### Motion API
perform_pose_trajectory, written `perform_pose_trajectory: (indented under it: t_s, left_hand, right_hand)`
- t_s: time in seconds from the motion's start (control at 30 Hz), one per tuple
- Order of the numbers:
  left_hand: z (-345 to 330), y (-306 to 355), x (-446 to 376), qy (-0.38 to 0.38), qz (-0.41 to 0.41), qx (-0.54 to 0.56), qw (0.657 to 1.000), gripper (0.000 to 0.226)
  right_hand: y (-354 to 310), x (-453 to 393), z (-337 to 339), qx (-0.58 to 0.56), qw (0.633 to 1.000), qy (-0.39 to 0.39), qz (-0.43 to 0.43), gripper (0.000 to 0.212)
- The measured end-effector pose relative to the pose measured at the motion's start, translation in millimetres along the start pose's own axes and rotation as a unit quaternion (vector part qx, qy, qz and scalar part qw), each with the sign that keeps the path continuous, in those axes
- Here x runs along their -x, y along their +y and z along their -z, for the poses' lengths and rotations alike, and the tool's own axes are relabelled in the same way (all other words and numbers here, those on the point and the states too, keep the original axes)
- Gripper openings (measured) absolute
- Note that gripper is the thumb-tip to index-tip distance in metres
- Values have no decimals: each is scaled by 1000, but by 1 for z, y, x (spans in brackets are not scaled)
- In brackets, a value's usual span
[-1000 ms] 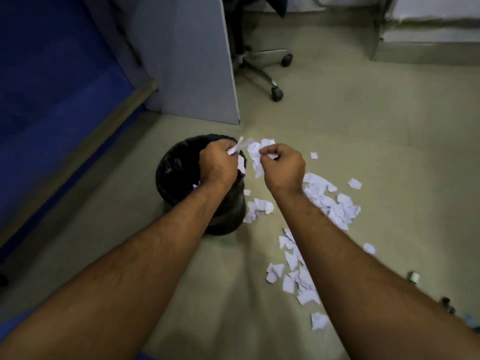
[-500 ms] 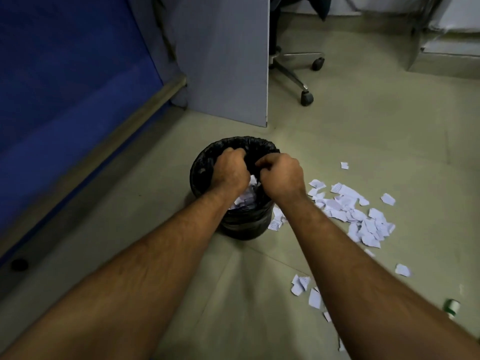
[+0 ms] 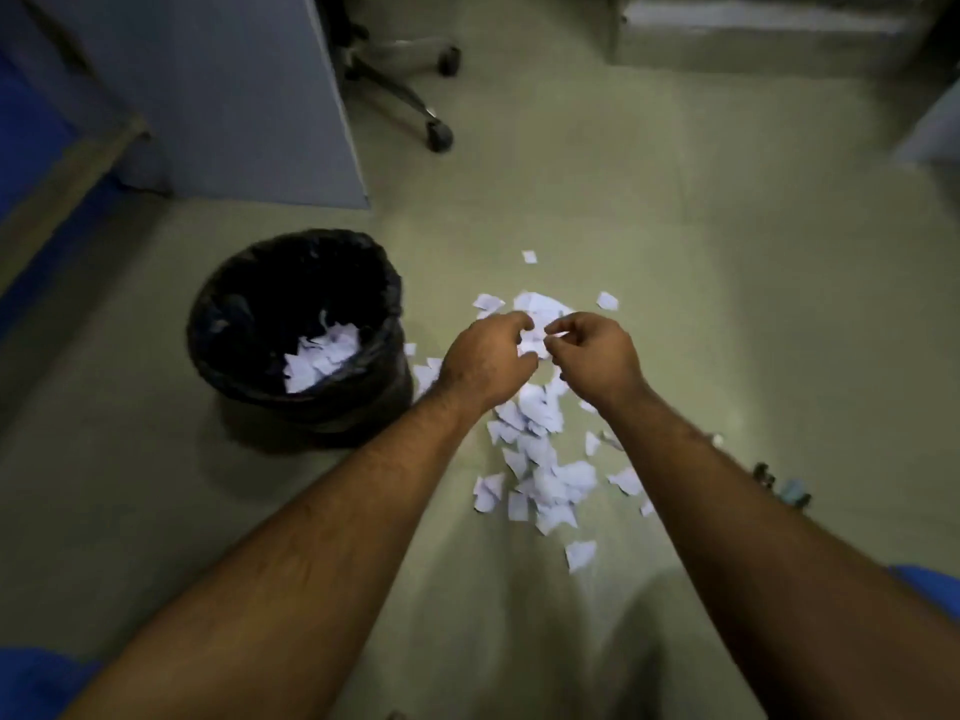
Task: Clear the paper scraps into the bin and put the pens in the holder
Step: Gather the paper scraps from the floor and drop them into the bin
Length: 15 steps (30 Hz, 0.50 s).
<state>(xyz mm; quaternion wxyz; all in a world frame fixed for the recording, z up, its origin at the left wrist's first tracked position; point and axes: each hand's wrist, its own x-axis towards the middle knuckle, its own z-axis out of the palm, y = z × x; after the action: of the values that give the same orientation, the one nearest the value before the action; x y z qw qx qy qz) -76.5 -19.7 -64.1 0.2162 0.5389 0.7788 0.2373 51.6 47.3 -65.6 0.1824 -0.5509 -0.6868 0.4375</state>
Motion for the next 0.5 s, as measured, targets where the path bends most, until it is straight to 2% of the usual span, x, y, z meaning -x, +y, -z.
perform_pose_trajectory:
  t_s: [0.07,0.2,0.27,0.33,0.37,0.43,0.5]
  left_hand:
    - [-41,1,8,-80,-7,-26,996,50]
    - [-123,-3,30,-200,-27,-90,975,58]
    - [-147,-10,43,-226,-34,-130,965,66]
    - [-172,-15,57,-245,-25,-185,951,90]
    - [-179,-20,64,-254,-19,-225,940,105]
    - [-195,-29,75,-285,-5,-298,911,128]
    - [-204,-39,81,-308,1,-326,894,133]
  right_hand:
    - [43,14,7,70,997,-13,-24,19]
    - [125,43,9,126,987,-63,-73,30]
    - [148,56,7,154,982,-84,-76,36]
    - [171,68,5,181,977,-99,-55,40]
    - [181,72,2,200,973,-114,-32,48]
    - [203,81,-7,265,948,-174,1,79]
    - [221,87,-19,329,920,-210,42,104]
